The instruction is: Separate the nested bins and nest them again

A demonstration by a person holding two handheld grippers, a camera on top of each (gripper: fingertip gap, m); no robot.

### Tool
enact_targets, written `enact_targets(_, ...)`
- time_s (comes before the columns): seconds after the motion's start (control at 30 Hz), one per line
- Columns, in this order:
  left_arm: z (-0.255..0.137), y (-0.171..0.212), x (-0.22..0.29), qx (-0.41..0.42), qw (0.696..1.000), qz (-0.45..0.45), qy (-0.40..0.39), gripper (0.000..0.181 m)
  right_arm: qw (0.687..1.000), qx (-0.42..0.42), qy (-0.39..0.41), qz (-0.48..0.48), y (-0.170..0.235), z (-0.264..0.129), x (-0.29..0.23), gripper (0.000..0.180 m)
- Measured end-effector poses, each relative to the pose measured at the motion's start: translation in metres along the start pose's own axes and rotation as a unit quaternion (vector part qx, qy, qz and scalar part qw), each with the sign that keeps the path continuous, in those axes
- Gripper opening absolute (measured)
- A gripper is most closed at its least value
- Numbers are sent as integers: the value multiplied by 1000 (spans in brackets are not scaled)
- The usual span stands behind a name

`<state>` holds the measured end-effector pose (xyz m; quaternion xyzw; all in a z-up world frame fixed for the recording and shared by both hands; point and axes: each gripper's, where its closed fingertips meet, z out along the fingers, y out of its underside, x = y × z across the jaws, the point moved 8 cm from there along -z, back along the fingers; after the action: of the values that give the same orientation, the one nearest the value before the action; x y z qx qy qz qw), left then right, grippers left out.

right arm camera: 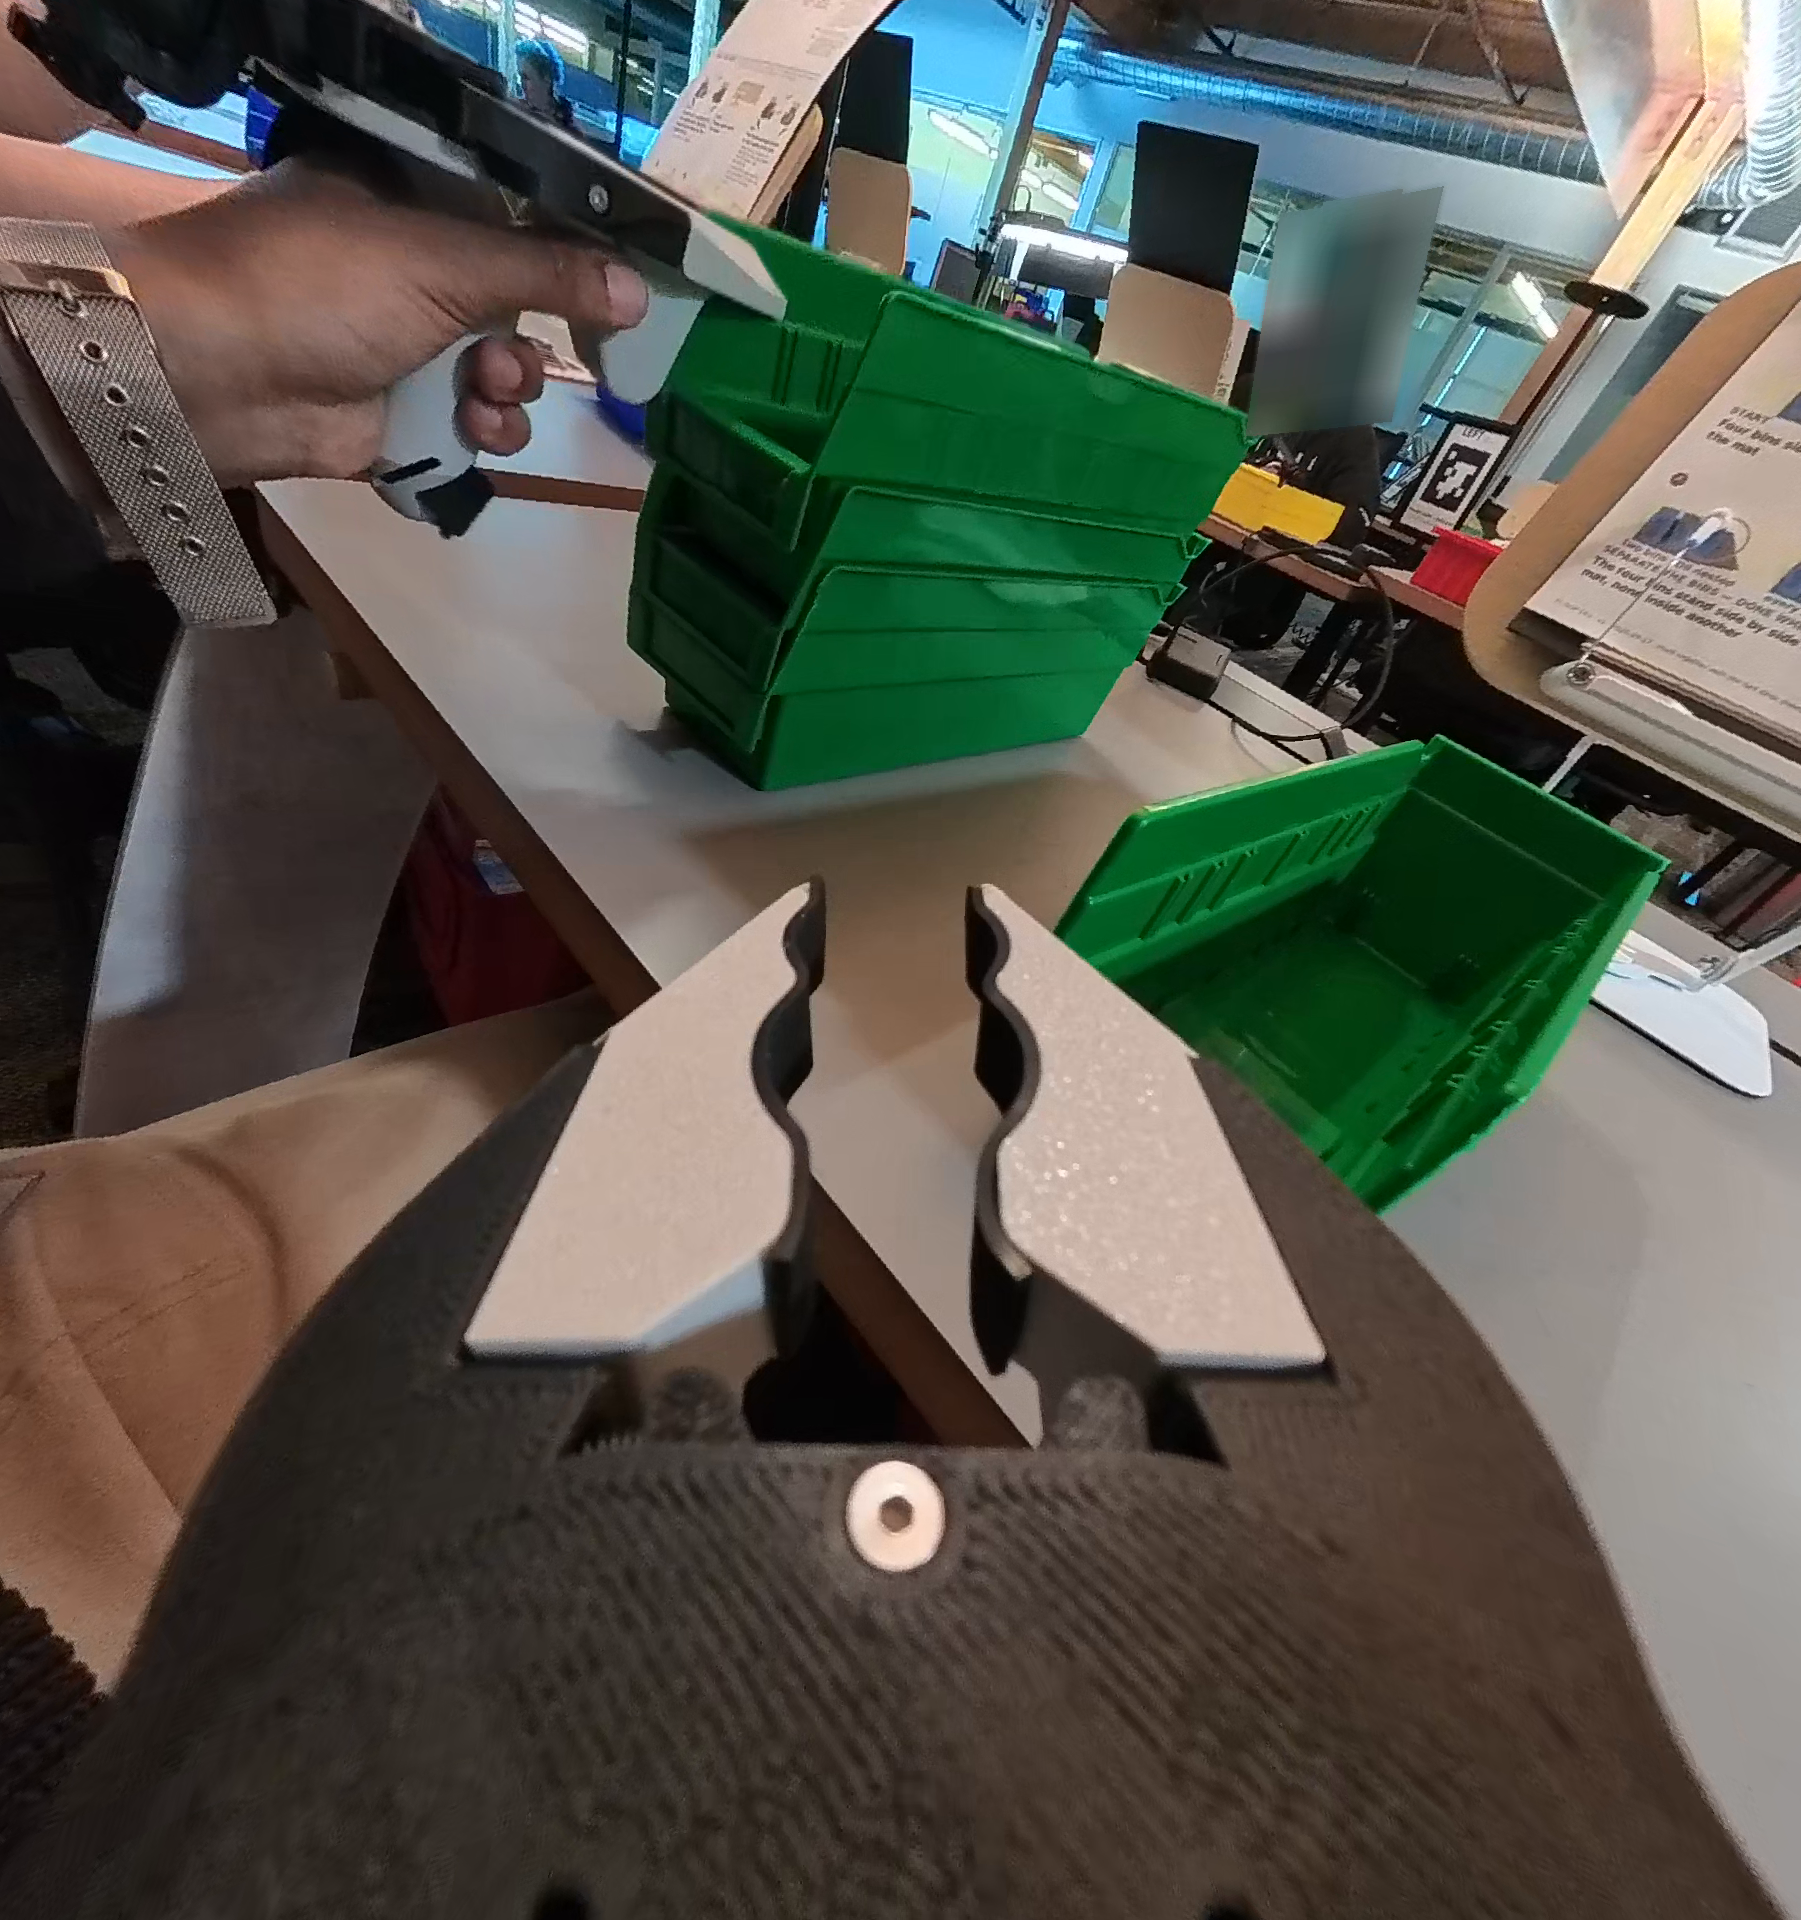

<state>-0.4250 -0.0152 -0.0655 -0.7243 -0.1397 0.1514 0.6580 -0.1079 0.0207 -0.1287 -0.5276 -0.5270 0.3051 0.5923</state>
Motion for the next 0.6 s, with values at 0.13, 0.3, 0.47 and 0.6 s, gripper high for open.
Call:
enact_targets(0.13, 2, 5, -2, -13, 1000, -2, 6, 0, 1000, 0, -1, -1, 0, 0, 0, 26)
enact_targets(0.3, 2, 6, -2, -17, 1000, 11, 3, 0, 1000, -1, -1, -2, 0, 0, -1, 26)
enact_targets(0.47, 2, 8, -2, -19, 1000, 14, 4, 0, 1000, -1, -2, -3, 0, 0, -1, 26)
enact_targets(0.6, 2, 10, -3, -22, 1000, 16, 7, 0, 1000, -2, -2, -5, 0, 0, -1, 26)
